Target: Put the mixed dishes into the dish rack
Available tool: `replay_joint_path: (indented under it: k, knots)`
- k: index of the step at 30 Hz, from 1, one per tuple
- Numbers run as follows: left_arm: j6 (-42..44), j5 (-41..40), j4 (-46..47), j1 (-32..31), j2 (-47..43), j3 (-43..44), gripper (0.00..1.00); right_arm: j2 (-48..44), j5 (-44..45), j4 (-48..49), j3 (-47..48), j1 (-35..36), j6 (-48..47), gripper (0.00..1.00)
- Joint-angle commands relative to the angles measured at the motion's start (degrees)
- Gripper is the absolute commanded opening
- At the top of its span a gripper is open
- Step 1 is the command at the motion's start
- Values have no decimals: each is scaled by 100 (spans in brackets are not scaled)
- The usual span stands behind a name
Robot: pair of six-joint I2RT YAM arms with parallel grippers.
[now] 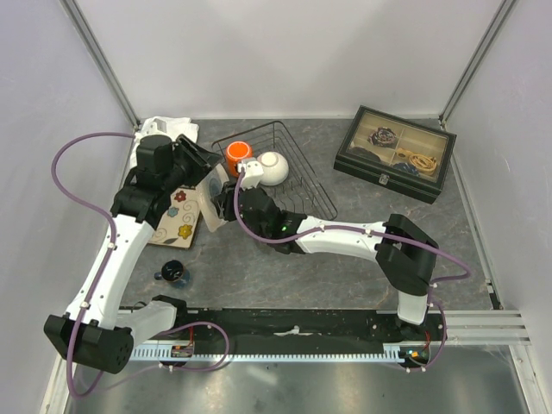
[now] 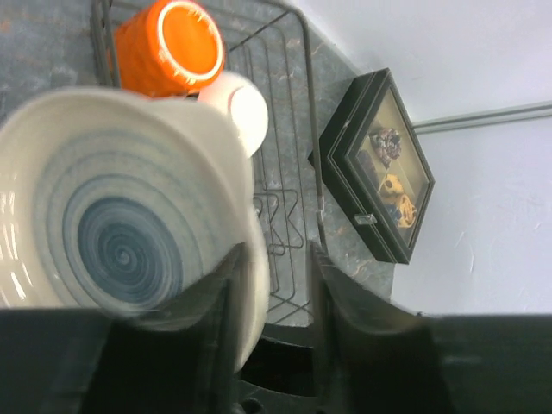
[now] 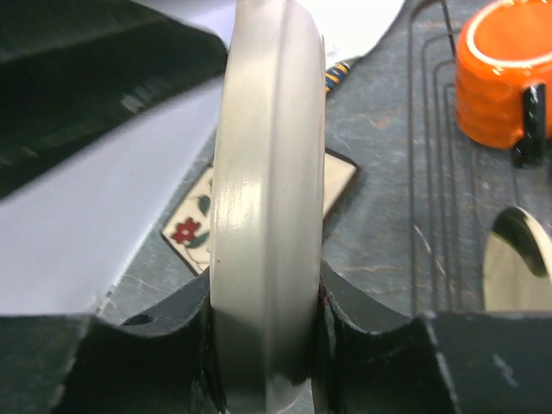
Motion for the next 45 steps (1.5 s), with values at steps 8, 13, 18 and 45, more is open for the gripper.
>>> replay_joint_path:
  k: [8,13,18,45]
  knots:
    - [-26,-85,741,18,-224,211,76,-525,67,201,-37,-33,-43,0]
    - [316,-305,416,18,-374,482,79,-665,-118,175,-81,-68,-113,0]
    - [861,-770,-285,27,-593,992,88,-867,-539,61,15,-68,-464,0]
    - [1441,-1263,-947,27,-1499,685,99,-2441,946,-3692,1448,-1158,-2187,0]
